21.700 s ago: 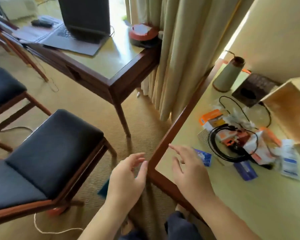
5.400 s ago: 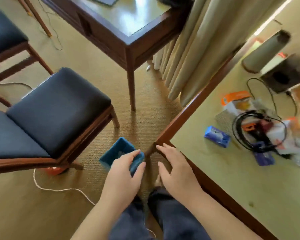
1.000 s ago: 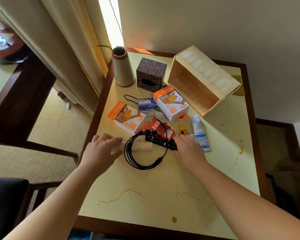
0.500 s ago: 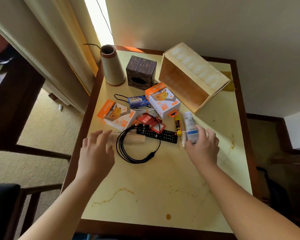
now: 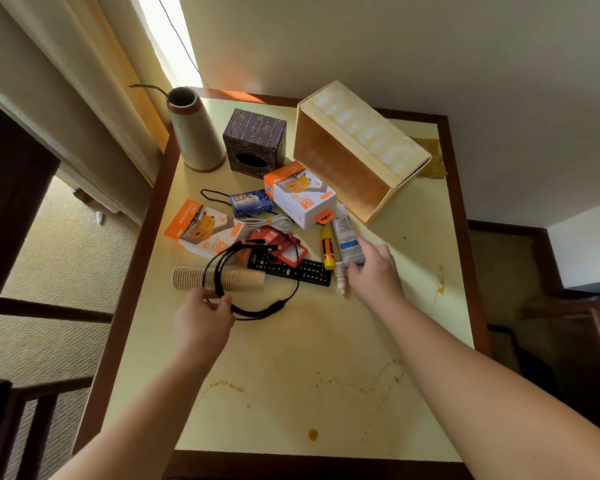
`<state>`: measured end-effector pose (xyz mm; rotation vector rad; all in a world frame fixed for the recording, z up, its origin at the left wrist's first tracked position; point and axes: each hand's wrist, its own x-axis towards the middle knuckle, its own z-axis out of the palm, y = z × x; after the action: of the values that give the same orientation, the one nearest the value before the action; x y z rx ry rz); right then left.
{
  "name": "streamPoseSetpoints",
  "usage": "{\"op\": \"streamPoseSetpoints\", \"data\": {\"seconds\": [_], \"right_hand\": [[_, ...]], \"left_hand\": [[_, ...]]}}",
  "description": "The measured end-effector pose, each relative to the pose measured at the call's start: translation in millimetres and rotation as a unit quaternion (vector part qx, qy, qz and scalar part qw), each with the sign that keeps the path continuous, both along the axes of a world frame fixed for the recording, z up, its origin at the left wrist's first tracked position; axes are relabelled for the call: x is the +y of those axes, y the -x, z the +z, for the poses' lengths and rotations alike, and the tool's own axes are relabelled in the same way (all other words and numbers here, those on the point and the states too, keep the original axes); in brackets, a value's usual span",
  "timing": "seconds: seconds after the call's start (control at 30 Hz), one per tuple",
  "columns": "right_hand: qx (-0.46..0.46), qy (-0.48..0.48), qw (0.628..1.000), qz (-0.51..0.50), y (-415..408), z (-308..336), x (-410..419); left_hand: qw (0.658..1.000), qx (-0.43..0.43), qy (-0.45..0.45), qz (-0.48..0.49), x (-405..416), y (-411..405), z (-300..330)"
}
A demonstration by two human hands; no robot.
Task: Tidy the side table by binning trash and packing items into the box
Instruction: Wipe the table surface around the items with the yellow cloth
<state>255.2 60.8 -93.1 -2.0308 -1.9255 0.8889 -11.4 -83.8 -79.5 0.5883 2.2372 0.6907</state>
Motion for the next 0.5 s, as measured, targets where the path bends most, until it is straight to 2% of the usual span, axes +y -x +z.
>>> {"op": "streamPoseSetpoints", "data": {"seconds": [0.1, 0.17, 0.23, 0.3, 0.4, 0.5], "right_hand": [[-0.004, -0.078, 0.997, 0.006, -9.4, 0.9, -9.6], [-0.027, -0.129, 0.991, -0.027, -24.6, 3.6, -7.4], [-0.045, -0.113, 0.988, -0.097, -43.1, 7.5, 13.5], [-0.056, -0.083, 0.988, -0.118, -59.6, 9.7, 48.2], [-0.076, -0.053, 0.994, -0.062, -74.4, 12.2, 120.9], [-0.156, -0.050, 0.986, 0.015, -86.4, 6.4, 211.2]], "left_hand": [[0.999, 0.003, -0.018, 0.030, 3.4, 7.7, 3.3], [0.998, 0.007, -0.026, 0.050, -1.3, 6.7, 9.4], [0.998, 0.028, -0.028, 0.051, -11.5, 0.6, 20.7], [0.998, 0.046, -0.028, 0.042, -24.1, -6.6, 26.2], [0.994, 0.097, 0.033, -0.031, -44.5, -10.5, 19.4], [0.978, 0.138, 0.097, -0.124, -57.5, -7.3, 12.1]]}}
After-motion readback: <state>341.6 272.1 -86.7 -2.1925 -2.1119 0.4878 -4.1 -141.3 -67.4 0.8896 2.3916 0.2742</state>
